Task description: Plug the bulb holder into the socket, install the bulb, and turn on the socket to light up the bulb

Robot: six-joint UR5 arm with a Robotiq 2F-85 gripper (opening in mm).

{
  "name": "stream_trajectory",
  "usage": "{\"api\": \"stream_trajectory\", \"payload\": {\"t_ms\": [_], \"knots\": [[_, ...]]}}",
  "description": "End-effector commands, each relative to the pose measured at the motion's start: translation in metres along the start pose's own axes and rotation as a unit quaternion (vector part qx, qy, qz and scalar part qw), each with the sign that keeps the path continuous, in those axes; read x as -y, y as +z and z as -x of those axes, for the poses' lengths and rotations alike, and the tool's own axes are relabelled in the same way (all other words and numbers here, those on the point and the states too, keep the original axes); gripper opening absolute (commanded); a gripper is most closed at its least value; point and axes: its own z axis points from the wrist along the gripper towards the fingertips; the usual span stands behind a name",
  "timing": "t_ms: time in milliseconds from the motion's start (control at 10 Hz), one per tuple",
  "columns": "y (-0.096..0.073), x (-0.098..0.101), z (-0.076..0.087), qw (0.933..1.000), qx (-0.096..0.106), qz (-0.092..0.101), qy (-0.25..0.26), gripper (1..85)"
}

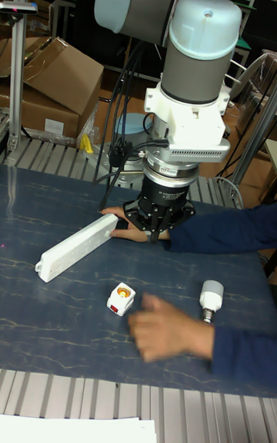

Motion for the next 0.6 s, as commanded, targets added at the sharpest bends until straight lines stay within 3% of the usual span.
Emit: {"api": "stream_trajectory", "payload": {"t_ms": [0, 500], "knots": [[-0.0024, -0.0015, -0.0010, 1.0000, -0.001, 0.004, 0.002, 1.0], [-0.0024, 0.0011, -0.0017, 1.0000, -0.004, -0.002, 0.003, 1.0]]}}
